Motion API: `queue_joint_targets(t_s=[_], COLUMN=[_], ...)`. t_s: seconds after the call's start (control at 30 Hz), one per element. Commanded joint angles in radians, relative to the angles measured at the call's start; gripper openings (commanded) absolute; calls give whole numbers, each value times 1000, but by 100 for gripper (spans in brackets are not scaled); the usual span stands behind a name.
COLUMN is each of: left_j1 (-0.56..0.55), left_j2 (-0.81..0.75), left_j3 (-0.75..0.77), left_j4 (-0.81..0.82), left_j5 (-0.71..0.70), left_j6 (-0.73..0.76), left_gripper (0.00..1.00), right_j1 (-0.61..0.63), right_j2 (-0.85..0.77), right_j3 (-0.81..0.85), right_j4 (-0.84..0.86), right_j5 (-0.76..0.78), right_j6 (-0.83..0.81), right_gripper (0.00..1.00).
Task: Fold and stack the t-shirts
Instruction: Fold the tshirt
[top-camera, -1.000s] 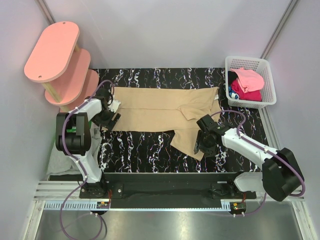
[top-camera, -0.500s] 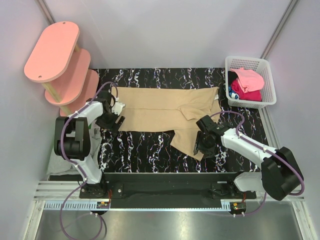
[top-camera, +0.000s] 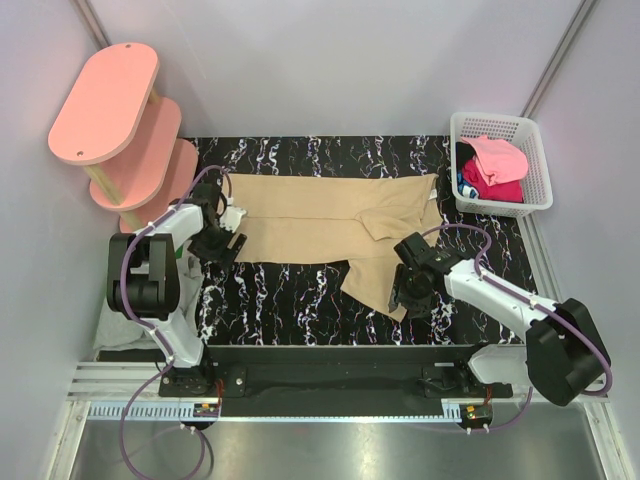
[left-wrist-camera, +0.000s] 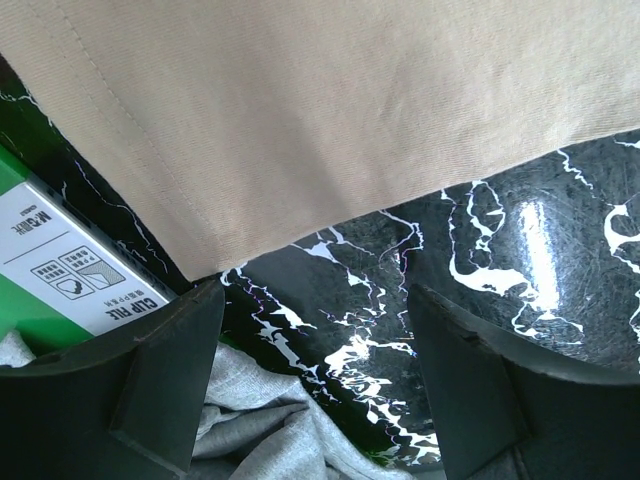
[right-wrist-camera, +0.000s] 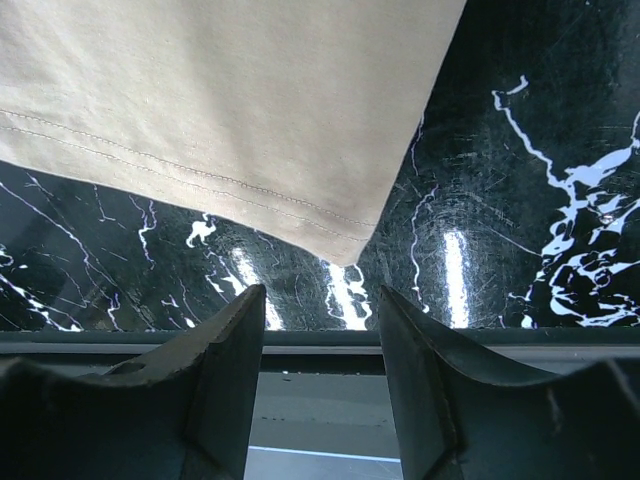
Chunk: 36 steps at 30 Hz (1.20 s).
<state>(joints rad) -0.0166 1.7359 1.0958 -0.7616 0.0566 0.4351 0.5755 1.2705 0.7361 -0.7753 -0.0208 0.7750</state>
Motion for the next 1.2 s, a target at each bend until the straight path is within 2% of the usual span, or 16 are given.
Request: queue_joint_targets(t_s=[0.0,0.4,0.9,1.17], left_j1=[3,66,60,27], left_j2=[-39,14,62,2], left_j3=[7,85,84,76], left_j4=[8,19,19,15], left_j5=[9,3,46,29], left_j6=[-6,-15,-39,-38], left_gripper=[79,79,78,78], right_j1=[9,9,11,11], right_j2=[-23,-46,-53,-49], right_j3=[-4,-30,-40,-41], right_j4=[1,-1,4,10], right_j5=[-7,-13,-13,-11], right_j6=[1,3,4,4], right_gripper=[56,54,52,51])
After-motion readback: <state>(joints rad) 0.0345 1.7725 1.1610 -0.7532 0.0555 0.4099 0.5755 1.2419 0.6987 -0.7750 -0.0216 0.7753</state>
